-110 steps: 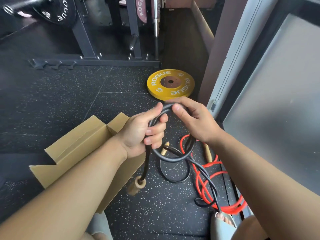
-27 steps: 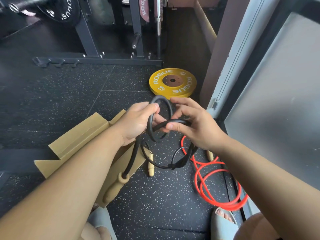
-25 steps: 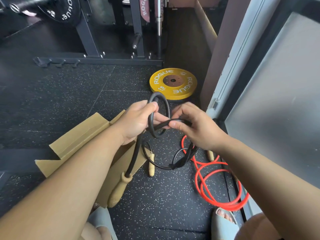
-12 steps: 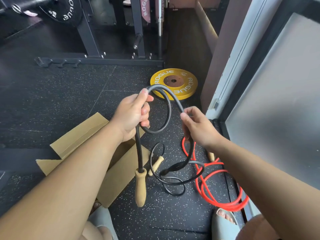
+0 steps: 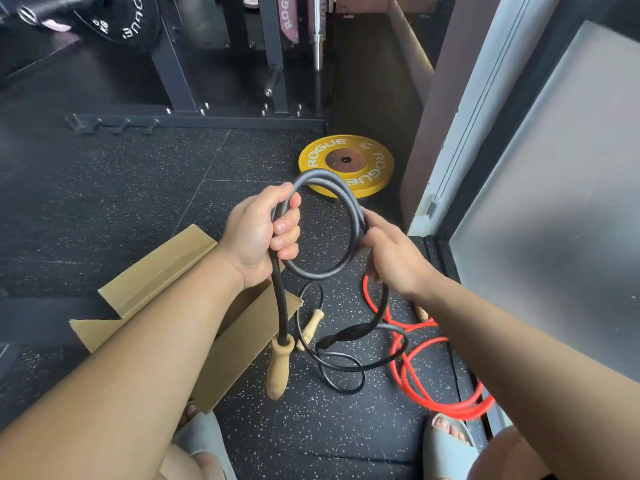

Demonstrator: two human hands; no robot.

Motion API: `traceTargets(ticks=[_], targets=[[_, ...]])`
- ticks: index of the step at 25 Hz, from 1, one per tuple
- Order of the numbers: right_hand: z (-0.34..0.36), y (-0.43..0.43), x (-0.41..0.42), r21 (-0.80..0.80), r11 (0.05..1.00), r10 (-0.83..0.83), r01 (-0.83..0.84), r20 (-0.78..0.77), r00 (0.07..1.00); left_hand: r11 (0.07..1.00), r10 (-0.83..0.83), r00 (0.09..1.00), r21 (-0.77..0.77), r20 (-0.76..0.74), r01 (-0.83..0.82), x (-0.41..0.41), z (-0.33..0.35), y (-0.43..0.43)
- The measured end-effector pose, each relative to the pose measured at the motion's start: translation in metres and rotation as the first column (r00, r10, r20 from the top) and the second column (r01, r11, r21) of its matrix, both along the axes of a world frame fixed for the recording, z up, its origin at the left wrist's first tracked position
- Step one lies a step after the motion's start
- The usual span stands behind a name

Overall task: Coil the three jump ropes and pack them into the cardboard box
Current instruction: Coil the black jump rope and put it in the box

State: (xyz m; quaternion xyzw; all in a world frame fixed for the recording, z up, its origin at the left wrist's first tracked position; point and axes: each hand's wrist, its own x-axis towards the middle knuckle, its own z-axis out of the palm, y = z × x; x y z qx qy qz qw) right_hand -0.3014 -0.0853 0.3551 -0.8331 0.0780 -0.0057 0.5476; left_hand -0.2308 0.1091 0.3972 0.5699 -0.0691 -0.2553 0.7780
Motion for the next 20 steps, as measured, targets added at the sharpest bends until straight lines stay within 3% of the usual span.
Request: traceTargets(ticks=[4,7,11,16,18,20], targets=[[-0.009,0.004,0.006,0.170,0.985,-0.050,0.040,0.054,0.997,0.996,-0.091,0.995,0.000,0.051,0.091,-0.002,0.001,-0.003],[-0.014,0.005,0.007,0.288,0.954,-0.110,0.079,0.091,0.990,0.976,-0.214,0.977,0.049,0.001,0.213,-0.004,0.000,-0.001],[-0.014,-0.004,0.010,0.239,0.970,-0.082,0.056,0.104,0.991,0.970,-0.201,0.977,0.126,-0.067,0.208,-0.001,-0.006,0.004],[-0.013,-0.011,0.015,0.232,0.972,0.005,-0.029,0.104,0.995,0.963,-0.030,0.971,0.268,0.237,-0.036,-0.004,-0.017,-0.006],[-0.011,-0.013,0.017,0.189,0.981,0.019,-0.043,0.127,0.992,0.939,-0.113,0.945,0.344,0.307,0.001,-0.002,-0.019,-0.004],[-0.010,-0.014,0.016,0.111,0.992,0.043,-0.063,0.174,0.984,0.884,-0.327,0.922,0.413,0.207,0.220,0.002,-0.018,0.004]])
